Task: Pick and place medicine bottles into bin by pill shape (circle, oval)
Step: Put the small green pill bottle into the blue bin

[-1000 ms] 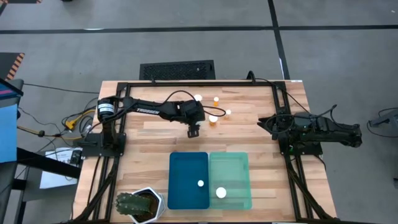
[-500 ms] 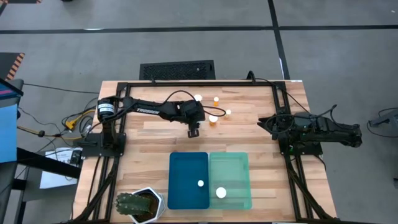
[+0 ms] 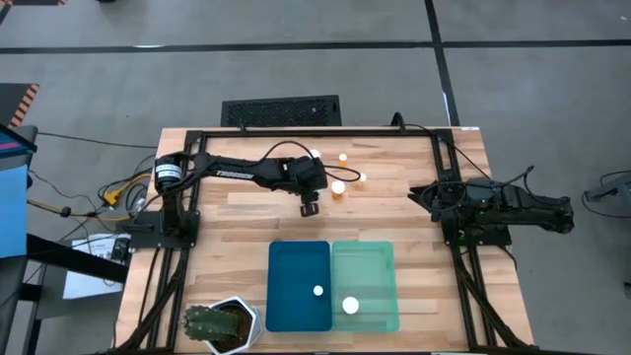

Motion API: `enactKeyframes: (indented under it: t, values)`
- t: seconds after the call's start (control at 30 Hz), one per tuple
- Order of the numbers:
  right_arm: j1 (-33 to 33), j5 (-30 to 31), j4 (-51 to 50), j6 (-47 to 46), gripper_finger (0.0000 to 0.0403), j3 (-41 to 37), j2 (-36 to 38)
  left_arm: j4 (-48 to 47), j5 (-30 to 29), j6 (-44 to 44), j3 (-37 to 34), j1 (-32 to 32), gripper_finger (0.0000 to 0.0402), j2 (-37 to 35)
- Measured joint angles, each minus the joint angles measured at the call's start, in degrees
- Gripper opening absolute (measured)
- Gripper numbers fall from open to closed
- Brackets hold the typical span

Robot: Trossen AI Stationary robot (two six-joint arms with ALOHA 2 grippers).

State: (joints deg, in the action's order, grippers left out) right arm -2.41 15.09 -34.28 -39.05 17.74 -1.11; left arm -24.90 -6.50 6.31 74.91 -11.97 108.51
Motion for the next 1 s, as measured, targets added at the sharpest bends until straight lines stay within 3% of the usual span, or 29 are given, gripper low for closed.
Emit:
enactKeyframes:
  t: [0.4,0.53,0.73,1.0]
  values:
    - [0.0,0.0,0.0,0.0,0.0184,0.0,0.0,-19.9,0.2,-5.7,18.1,6.2,0.0117,-3.3]
    - [0.0,0.0,-0.1,0.1,0.0186,0.0,0.0,-22.4,-0.3,-11.2,18.3,10.5,0.0115,-8.6]
    - [0.0,0.0,-0.3,0.2,0.0185,0.0,0.0,-30.4,-9.2,-20.6,16.6,20.3,0.0115,-15.1]
    - [0.0,0.0,-0.4,0.4,0.0183,0.0,0.0,-25.4,-14.6,-33.0,6.2,32.4,0.0115,-18.9]
